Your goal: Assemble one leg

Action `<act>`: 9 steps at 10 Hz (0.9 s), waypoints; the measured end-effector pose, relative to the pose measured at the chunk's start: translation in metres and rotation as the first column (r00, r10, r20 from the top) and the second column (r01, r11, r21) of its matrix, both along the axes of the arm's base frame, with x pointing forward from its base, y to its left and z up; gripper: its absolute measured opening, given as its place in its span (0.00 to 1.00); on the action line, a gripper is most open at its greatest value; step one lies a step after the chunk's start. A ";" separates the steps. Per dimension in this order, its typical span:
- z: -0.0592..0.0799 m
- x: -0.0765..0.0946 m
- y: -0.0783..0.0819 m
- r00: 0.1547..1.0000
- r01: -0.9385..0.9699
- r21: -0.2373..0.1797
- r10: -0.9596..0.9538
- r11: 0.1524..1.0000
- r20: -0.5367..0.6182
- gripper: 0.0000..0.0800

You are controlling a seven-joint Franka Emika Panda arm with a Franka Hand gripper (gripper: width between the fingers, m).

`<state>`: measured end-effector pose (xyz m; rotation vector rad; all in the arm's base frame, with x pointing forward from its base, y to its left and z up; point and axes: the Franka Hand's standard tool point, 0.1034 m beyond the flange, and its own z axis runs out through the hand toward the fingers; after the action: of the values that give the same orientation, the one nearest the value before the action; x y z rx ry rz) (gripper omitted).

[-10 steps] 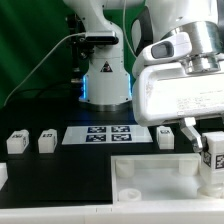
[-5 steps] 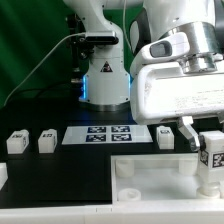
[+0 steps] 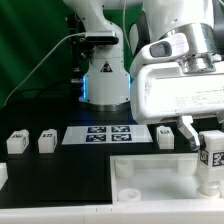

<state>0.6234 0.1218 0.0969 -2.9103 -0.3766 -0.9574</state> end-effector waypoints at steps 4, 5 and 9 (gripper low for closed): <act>-0.002 -0.004 -0.001 1.000 -0.015 -0.013 0.015 1.000 -0.005 0.37; -0.004 -0.006 -0.002 1.000 -0.020 -0.018 0.020 1.000 -0.008 0.37; -0.012 -0.006 -0.001 1.000 -0.023 -0.020 0.022 1.000 -0.016 0.37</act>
Offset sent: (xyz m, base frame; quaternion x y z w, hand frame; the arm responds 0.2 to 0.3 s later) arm -0.0125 -0.0034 0.0006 -0.0054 -0.0046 -0.0069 1.0000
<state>0.6175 0.1204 0.0849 -2.9228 -0.4191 -0.9331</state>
